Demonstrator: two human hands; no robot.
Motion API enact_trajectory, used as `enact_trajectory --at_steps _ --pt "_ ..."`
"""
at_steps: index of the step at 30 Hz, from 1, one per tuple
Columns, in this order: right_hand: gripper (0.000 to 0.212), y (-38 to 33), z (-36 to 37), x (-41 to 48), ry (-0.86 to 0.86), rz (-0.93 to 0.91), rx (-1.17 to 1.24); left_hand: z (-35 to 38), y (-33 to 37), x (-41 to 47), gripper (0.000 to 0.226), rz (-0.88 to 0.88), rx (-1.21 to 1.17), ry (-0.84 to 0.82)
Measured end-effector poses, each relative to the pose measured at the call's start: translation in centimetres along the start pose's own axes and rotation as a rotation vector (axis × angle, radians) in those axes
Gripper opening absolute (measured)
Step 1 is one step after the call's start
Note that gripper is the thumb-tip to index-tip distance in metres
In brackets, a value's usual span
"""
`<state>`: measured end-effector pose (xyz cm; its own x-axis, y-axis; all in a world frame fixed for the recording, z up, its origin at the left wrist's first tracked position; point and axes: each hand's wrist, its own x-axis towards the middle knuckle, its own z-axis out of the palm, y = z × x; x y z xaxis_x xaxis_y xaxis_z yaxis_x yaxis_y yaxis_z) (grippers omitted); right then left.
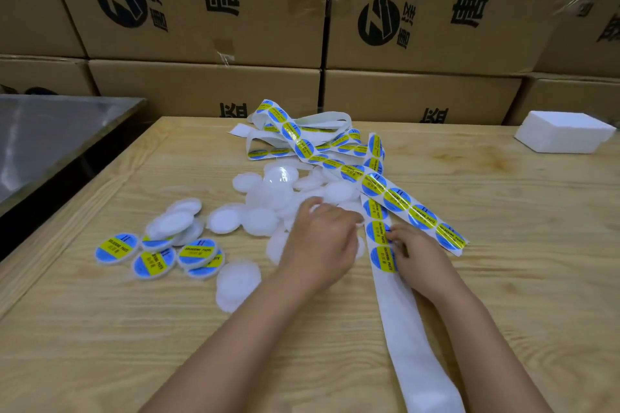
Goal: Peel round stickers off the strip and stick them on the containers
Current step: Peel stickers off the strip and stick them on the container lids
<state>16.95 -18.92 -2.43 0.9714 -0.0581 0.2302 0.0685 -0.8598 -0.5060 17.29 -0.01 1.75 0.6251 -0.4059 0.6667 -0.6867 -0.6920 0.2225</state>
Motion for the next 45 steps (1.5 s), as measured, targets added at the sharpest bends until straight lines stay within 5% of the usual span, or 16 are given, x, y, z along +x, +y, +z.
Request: enact_trajectory --at_steps 3,6,13,18,23,25,32,37,45 --pt "0.025 -0.1 0.0 0.0 0.008 0.011 -0.005 2.1 1.3 1.8 0.028 0.000 0.090 -0.352" --pt "0.025 -0.4 0.0 -0.1 0.007 -0.010 0.003 4.0 1.8 2.3 0.025 0.009 0.209 -0.534" --pt "0.024 -0.7 -0.5 -0.2 -0.013 -0.005 0.058 5.3 2.8 3.4 0.033 -0.038 0.222 -0.661" --pt "0.038 -0.6 -0.3 -0.1 0.046 0.078 0.099 5.0 3.6 4.3 0.006 0.020 0.259 -0.578" --pt "0.042 -1.0 -0.7 -0.2 0.061 0.085 0.179 5.2 3.2 3.7 0.018 0.009 0.163 -0.470" --pt "0.028 -0.9 -0.7 -0.2 0.064 0.118 0.198 5.0 3.1 3.3 0.015 0.026 0.084 -0.402" --pt "0.041 -1.1 -0.7 -0.1 0.088 0.114 0.247 2.7 2.3 2.1 0.005 -0.059 -0.262 -0.217" --pt "0.055 -1.4 -0.6 -0.2 0.113 0.212 0.397 -0.4 -0.3 -0.3 0.005 -0.306 -0.525 -0.044" --pt "0.018 -2.0 -0.2 -0.5 0.049 0.093 -0.029 -2.8 -6.3 -3.5 0.015 -0.703 -0.719 0.262"
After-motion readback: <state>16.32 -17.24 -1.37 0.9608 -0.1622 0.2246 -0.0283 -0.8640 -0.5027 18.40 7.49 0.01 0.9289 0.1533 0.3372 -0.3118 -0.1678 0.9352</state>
